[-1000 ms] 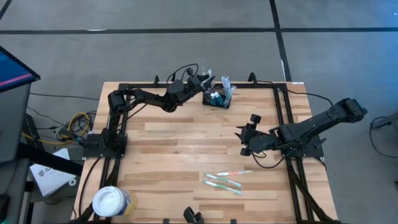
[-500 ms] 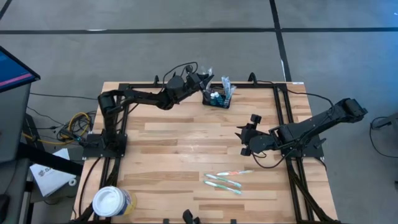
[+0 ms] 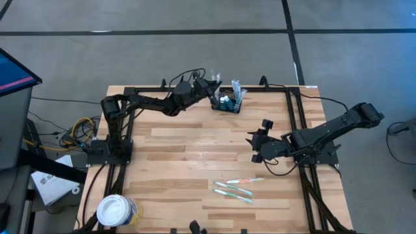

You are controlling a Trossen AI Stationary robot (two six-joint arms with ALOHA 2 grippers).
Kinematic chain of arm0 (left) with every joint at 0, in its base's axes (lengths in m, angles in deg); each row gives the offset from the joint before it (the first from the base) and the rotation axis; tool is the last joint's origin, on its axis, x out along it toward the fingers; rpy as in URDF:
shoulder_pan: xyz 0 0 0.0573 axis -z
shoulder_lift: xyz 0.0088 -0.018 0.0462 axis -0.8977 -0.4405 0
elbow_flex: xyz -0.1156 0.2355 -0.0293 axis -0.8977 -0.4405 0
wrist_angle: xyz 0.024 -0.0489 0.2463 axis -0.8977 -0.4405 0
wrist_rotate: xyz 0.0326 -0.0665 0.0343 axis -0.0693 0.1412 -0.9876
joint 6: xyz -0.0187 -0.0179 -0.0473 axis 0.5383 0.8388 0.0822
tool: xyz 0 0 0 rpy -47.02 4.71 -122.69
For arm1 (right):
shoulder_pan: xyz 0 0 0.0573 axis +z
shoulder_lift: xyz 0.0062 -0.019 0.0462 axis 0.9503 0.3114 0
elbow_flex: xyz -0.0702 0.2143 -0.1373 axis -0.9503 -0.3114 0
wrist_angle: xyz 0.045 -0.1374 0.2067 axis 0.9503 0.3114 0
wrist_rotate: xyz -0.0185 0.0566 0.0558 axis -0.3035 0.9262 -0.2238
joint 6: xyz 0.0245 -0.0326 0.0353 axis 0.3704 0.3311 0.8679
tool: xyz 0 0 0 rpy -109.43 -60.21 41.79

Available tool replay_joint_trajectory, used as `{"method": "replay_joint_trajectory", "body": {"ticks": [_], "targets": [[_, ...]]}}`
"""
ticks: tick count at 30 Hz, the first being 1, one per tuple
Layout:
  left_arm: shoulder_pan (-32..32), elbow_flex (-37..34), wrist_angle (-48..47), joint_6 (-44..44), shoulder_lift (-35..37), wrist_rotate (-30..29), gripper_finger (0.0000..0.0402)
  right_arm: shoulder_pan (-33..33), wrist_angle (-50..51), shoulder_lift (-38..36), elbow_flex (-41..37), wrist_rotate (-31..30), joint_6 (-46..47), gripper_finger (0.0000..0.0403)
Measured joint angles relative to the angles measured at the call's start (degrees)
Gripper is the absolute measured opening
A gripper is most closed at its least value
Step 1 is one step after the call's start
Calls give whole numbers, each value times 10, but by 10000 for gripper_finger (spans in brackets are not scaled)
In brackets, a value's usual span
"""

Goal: Pick & Place toothbrushing station
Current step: Put the green toothbrush into the mesh organizer

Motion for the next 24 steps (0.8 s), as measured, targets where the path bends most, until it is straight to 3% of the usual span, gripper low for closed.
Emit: {"method": "replay_joint_trajectory", "body": {"ticks": [24], "targets": [[9, -1, -30, 26, -1, 0, 24, 0, 0, 0, 0, 0, 2, 117]]}}
